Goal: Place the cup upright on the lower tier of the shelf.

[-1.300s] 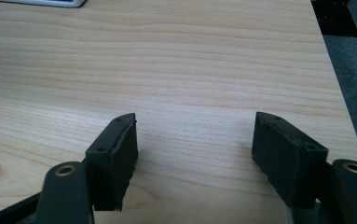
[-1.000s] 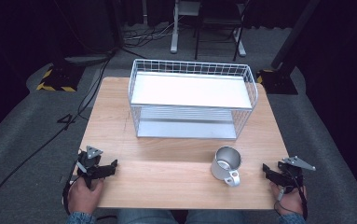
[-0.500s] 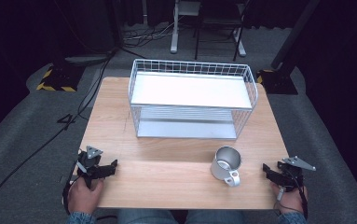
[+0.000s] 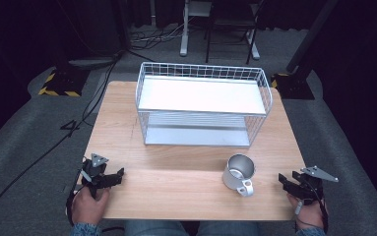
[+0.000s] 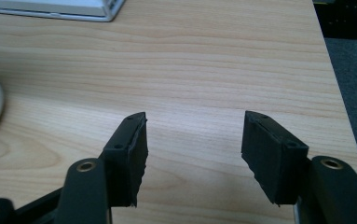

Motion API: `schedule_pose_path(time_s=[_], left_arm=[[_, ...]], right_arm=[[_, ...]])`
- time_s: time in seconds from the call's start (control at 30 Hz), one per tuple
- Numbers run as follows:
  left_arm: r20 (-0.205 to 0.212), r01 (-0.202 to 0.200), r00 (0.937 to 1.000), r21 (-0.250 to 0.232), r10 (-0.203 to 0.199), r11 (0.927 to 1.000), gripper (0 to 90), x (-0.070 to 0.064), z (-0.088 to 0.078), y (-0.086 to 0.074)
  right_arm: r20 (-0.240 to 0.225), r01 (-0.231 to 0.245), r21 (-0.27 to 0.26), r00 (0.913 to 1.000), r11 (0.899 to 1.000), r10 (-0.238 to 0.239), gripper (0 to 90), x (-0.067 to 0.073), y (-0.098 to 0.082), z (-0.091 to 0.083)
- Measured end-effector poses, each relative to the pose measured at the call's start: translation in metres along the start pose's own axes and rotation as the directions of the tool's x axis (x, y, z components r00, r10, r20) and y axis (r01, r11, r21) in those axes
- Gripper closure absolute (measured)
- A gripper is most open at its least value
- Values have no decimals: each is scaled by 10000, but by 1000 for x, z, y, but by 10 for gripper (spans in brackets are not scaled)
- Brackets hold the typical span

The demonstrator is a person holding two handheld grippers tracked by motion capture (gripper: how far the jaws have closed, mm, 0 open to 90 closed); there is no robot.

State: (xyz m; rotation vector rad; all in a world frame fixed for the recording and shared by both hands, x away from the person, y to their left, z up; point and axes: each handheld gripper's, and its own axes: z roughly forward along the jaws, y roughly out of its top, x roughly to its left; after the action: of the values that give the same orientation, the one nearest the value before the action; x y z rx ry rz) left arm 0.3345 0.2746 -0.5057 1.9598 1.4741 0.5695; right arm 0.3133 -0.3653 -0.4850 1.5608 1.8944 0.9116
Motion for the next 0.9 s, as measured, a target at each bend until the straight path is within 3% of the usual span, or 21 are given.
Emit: schedule_pose_path(time_s=[0.17, 0.47, 0.87, 0.9], left_arm=[[-9, 27, 10000, -6, -27, 10000, 149, 0, 0, 0], [-12, 23, 10000, -6, -23, 10000, 149, 0, 0, 0], [-10, 24, 10000, -8, -24, 10000, 149, 0, 0, 0], [-12, 22, 10000, -7, -22, 10000, 150, 0, 0, 0]], right_arm=[[-405, 129, -191, 9991, 9997, -137, 405, 7, 3, -14], [-1235, 489, -710, 9907, 9963, -574, 415, 34, 9, -39], [-2348, 953, -923, 9653, 9912, -1147, 420, 68, 18, -66], [-2547, 1044, -970, 9588, 9898, -1261, 419, 75, 19, -67]])
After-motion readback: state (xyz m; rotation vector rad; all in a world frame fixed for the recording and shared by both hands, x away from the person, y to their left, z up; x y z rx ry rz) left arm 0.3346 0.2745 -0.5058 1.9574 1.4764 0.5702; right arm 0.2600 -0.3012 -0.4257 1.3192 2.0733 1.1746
